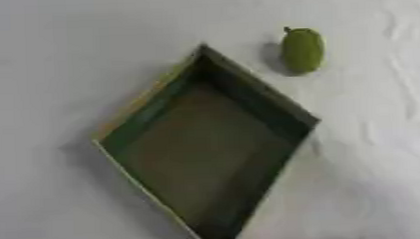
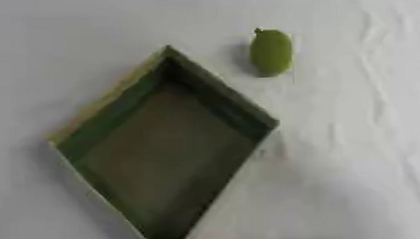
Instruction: Pick up objects on the table and place them in the box.
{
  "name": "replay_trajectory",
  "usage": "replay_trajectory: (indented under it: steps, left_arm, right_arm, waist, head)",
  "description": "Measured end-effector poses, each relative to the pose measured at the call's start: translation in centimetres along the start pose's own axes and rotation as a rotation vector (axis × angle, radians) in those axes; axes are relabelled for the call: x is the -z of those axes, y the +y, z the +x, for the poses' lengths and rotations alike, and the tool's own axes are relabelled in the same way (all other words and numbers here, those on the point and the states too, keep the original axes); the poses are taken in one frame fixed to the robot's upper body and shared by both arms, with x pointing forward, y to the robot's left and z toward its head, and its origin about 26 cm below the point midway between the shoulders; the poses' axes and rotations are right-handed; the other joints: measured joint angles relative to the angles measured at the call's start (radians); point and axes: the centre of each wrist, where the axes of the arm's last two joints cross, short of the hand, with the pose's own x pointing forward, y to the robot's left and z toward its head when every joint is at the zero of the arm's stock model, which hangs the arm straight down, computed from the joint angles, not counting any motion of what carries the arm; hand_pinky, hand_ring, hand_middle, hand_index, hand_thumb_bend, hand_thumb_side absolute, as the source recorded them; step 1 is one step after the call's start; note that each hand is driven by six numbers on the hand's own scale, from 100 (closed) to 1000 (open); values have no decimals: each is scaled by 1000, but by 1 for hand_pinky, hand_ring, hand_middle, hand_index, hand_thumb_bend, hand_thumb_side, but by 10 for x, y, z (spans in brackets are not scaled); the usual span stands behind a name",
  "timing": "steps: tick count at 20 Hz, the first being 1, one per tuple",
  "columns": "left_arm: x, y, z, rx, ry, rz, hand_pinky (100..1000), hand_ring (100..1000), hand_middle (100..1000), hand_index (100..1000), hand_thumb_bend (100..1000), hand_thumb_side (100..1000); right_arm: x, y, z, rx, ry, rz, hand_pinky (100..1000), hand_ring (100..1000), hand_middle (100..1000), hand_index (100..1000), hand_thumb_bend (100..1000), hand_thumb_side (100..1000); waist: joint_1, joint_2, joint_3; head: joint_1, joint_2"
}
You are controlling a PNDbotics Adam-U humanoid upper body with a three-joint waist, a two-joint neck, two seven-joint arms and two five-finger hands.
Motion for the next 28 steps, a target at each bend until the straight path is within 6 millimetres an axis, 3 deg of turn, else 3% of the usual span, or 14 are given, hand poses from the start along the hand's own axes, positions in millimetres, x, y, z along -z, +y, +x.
replay_trajectory:
  steps: [7, 9, 10, 11, 15, 21, 28]
  left_arm:
    - [0, 0, 0, 0, 0, 2, 730, 581, 536, 684, 100, 585]
    - [0, 0, 0, 0, 0, 3, 730, 581, 536, 684, 100, 585]
    - [0, 0, 0, 0, 0, 3, 730, 581, 536, 684, 100, 585]
    - [0, 0, 0, 0, 0, 3, 730, 581, 536, 684, 100, 585]
    - [0, 0, 0, 0, -1, 2, 730, 581, 536, 684, 100, 584]
    - [0, -1, 0, -5, -1, -2, 729, 580, 536, 683, 100, 584]
    - [1, -1, 0, -13, -2, -3, 729, 580, 536, 683, 100, 584]
  right_arm:
    - [0, 0, 0, -9, 1, 10, 885, 959, 897, 1000, 311, 100]
    - [-1, 2, -1, -13, 2, 25, 883, 960, 901, 1000, 206, 100]
    - [-3, 6, -2, -16, 3, 53, 883, 959, 902, 1000, 121, 128]
    - [-4, 12, -4, -21, 5, 93, 885, 960, 901, 1000, 100, 159]
    - [-14, 43, -10, -48, 6, 291, 898, 965, 899, 1000, 100, 233]
    - [-29, 88, -20, -52, 14, 550, 918, 973, 895, 1000, 100, 261]
    - [-39, 117, -28, -35, 6, 727, 926, 975, 895, 1000, 100, 278]
  waist:
    - [0, 0, 1]
    - [0, 0, 1]
    - [0, 0, 2]
    - [0, 0, 3]
    - [0, 0, 11]
    - [0, 1, 24]
    - [-1, 2, 30]
  head:
    - [0, 0]
    - [0, 0]
    - [0, 0]
    - [0, -2]
    - [-6, -8]
    - [-21, -9]
    - [-28, -9]
